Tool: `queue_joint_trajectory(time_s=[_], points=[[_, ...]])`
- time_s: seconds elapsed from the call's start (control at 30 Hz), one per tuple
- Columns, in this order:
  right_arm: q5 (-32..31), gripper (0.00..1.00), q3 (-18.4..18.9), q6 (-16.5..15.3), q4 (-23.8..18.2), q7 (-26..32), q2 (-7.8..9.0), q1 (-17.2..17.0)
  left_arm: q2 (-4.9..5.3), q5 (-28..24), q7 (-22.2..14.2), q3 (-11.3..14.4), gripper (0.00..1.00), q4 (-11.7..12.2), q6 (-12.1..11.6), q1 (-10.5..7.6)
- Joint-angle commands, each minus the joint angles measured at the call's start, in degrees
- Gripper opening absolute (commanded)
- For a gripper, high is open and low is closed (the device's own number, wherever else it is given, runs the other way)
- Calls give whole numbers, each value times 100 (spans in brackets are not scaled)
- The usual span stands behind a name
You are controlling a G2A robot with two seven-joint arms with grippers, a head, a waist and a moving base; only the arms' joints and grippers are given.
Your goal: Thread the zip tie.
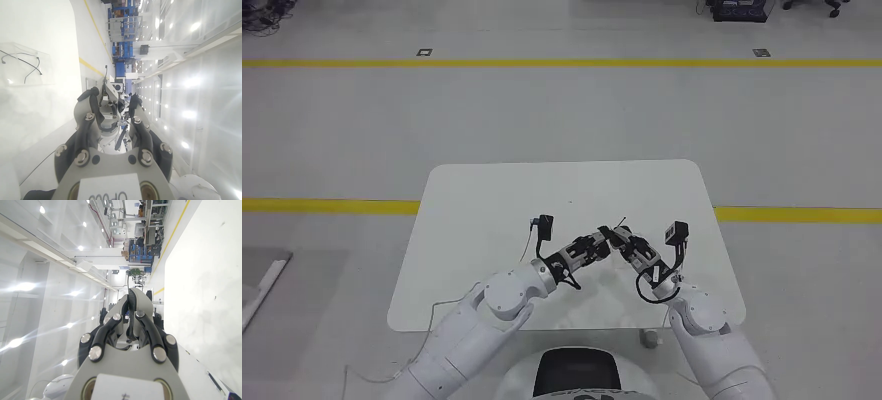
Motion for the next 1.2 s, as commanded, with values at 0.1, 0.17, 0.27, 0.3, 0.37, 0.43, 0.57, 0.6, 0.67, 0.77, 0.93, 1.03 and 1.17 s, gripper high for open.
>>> queue_joint_trajectory(time_s=[0.1,0.17,0.27,0.3,0.37,0.43,0.57,0.6,0.67,0.77,0.93,1.03,1.17], points=[[8,0,-8,5,28,0,12,24,-3,2,18,2,22,25,27,-23],[23,0,-15,0,33,8,16,35,-4,5,23,5,20,27,37,-28],[50,0,-14,0,20,33,22,42,-6,15,28,16,20,28,61,-37],[55,0,-12,0,15,40,24,42,-8,15,25,22,21,32,68,-38],[69,0,-3,0,6,51,28,37,-10,16,23,33,20,43,79,-46],[81,0,8,0,9,60,32,35,-12,16,12,42,19,50,91,-54],[94,0,11,0,19,71,36,40,-16,22,-17,66,18,60,115,-74],[94,0,9,0,20,72,37,41,-17,24,-19,70,18,62,119,-78],[91,0,7,0,25,70,39,45,-18,25,-24,77,16,69,126,-82],[86,0,0,0,36,69,41,50,-19,30,-32,86,12,85,136,-85],[83,0,-17,0,58,62,44,64,-20,32,-51,96,7,98,156,-95],[80,0,-28,0,66,62,46,69,-20,22,-57,97,0,111,156,-98],[84,0,-33,0,65,51,49,69,-20,19,-73,101,0,133,151,-103]])
